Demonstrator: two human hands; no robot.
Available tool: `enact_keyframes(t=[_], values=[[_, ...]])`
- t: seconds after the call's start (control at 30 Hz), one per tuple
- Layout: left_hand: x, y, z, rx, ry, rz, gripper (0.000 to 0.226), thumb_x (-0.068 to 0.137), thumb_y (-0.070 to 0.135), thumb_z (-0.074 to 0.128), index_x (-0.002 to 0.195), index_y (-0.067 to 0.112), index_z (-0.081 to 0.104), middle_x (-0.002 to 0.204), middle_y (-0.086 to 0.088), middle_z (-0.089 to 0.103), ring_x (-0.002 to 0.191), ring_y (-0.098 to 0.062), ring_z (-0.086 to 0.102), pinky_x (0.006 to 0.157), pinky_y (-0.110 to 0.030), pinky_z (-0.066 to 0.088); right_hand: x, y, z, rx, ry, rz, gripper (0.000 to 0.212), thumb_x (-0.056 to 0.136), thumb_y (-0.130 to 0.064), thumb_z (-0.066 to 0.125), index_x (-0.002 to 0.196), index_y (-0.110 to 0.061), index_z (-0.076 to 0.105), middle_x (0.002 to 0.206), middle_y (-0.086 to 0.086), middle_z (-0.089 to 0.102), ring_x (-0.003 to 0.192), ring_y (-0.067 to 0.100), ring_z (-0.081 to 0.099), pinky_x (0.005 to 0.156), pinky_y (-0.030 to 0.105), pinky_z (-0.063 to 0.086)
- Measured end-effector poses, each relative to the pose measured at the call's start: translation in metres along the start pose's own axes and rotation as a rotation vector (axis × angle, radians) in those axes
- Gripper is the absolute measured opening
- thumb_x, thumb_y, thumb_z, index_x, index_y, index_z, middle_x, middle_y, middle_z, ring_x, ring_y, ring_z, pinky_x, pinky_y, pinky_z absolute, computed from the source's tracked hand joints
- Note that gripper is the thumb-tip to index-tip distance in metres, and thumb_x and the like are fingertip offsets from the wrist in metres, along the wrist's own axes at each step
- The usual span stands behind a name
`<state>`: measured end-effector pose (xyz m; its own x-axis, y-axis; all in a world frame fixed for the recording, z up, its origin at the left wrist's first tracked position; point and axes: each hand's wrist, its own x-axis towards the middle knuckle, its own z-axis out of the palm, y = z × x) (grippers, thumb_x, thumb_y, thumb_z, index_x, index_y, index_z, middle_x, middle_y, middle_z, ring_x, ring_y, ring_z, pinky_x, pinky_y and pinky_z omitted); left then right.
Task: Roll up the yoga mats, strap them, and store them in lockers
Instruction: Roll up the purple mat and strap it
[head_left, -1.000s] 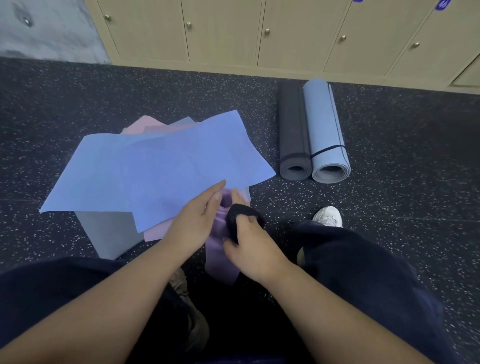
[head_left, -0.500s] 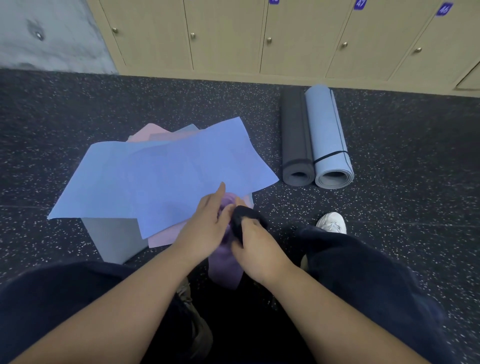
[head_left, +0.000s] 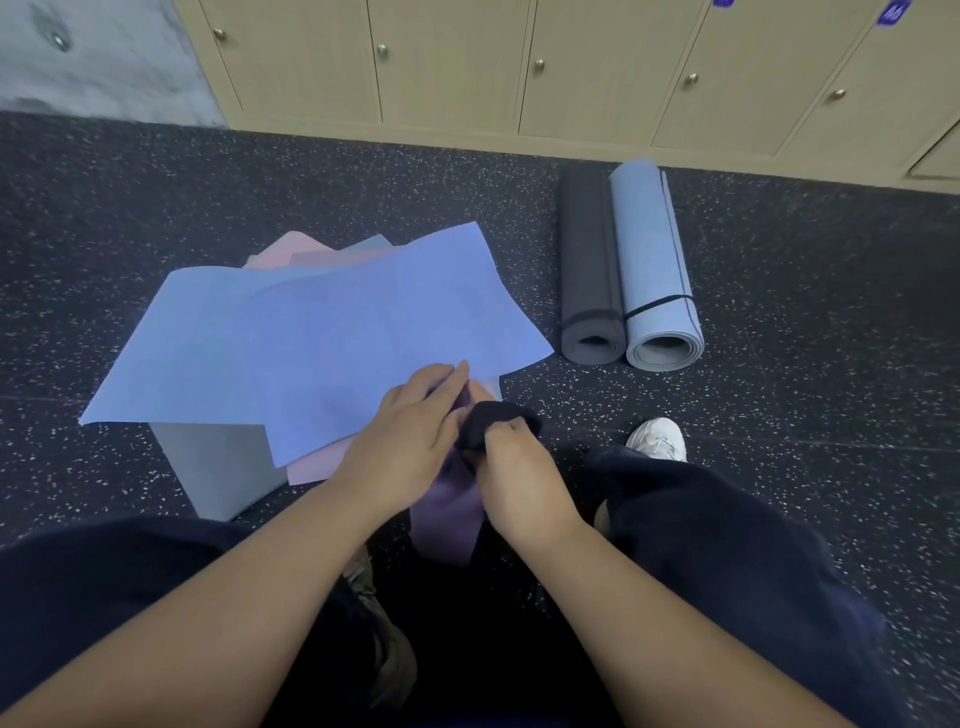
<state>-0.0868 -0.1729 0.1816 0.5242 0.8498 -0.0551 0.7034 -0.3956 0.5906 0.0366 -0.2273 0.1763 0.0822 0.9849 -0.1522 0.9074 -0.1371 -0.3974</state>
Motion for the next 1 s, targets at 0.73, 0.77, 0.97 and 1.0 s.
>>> enact_keyframes(t=[0.73, 0.77, 0.97, 1.0], values=[[-0.007, 0.006, -0.009, -0.052, -0.149, -0.019, 0.083, 0.081, 0.036, 0.049, 0.153, 0.028, 0.01, 0.155, 0.017, 0.007, 0.138, -0.013, 0.014, 0.103, -0.017, 0.018, 0.002, -0.003, -0.018, 0.228, 0.039, 0.067, 0.016, 0.082, -0.004, 0.052, 0.095, 0.002, 0.059, 0.099, 0.018, 0.061, 0.096, 0.03, 0.053, 0.089, 0.029, 0.039], [-0.008, 0.006, -0.009, -0.078, -0.16, -0.022, 0.083, 0.079, 0.039, 0.047, 0.153, 0.028, 0.01, 0.156, 0.018, 0.006, 0.139, -0.011, 0.012, 0.103, -0.016, 0.015, 0.002, -0.001, -0.021, 0.237, 0.023, 0.07, 0.017, 0.084, -0.005, 0.051, 0.098, 0.002, 0.058, 0.102, 0.019, 0.06, 0.097, 0.031, 0.055, 0.088, 0.03, 0.041], [-0.008, 0.015, -0.003, -0.155, -0.136, -0.049, 0.067, 0.086, 0.057, 0.042, 0.148, 0.04, 0.024, 0.156, 0.023, 0.007, 0.14, -0.003, 0.009, 0.11, -0.024, 0.016, -0.005, 0.006, -0.039, 0.116, -0.067, 0.002, 0.025, 0.092, 0.004, 0.039, 0.115, 0.002, 0.048, 0.122, 0.017, 0.046, 0.107, 0.028, 0.049, 0.075, 0.018, 0.03], [-0.007, 0.014, -0.002, -0.18, -0.12, -0.06, 0.059, 0.092, 0.054, 0.045, 0.147, 0.039, 0.028, 0.156, 0.023, 0.009, 0.14, -0.003, 0.01, 0.111, -0.025, 0.017, -0.005, 0.004, -0.039, 0.126, -0.053, -0.011, 0.027, 0.092, 0.003, 0.04, 0.118, 0.0, 0.048, 0.124, 0.016, 0.046, 0.107, 0.028, 0.05, 0.077, 0.019, 0.031]])
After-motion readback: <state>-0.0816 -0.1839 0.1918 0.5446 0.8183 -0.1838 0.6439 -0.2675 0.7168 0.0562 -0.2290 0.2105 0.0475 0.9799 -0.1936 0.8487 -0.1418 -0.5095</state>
